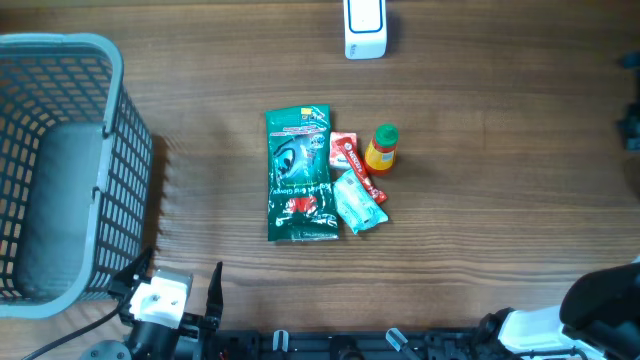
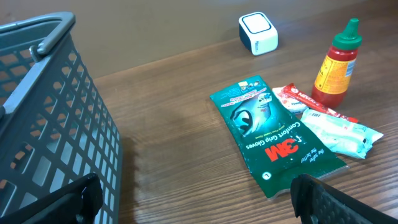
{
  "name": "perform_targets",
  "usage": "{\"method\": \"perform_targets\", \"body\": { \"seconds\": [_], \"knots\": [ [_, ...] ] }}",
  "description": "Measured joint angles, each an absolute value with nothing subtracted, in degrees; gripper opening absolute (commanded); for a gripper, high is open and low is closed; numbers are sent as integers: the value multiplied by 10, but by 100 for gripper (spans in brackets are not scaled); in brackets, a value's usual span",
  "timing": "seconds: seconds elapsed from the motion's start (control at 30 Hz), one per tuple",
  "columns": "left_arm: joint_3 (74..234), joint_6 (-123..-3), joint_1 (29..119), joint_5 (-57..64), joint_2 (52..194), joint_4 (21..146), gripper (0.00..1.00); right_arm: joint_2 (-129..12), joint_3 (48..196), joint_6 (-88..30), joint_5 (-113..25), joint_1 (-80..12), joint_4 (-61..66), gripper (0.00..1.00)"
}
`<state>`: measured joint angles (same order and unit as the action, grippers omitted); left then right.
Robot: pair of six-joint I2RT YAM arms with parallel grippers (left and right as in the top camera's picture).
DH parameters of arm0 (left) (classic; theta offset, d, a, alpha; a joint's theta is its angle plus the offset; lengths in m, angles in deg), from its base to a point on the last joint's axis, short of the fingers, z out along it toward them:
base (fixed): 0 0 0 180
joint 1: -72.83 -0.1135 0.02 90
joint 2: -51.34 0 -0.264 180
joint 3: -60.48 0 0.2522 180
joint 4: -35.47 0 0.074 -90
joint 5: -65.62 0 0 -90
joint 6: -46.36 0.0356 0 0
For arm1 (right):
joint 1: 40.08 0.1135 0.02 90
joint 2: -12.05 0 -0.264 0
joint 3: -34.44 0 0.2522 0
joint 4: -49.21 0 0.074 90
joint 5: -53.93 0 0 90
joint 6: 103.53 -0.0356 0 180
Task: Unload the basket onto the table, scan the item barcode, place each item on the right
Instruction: 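Return the right gripper and grasp the red sauce bottle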
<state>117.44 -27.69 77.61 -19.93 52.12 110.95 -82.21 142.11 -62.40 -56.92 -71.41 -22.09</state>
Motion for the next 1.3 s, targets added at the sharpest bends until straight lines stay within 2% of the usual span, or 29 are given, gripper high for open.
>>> {"method": "perform_targets", "body": {
  "seconds": [0.2,0.5,0.97,1.07,1.3],
  "knots": [
    [1174,-277,776,-199,521,1110,100,-876,1333,-639,-684,-596,-186,100],
    [1174,-277,776,-199,521,1109,100,-1054,1311,-643,-829,-474,-128,100],
    [1174,-277,776,-199,521,1116,100,-1136,1311,-618,-869,-347,-188,99],
    [1174,-277,776,-199,521,1119,100,-1143,1313,-598,-892,-340,-192,92],
    [1174,-277,776,-199,521,1119,100,-1149,1312,-553,-941,-335,-226,66]
  ]
}}
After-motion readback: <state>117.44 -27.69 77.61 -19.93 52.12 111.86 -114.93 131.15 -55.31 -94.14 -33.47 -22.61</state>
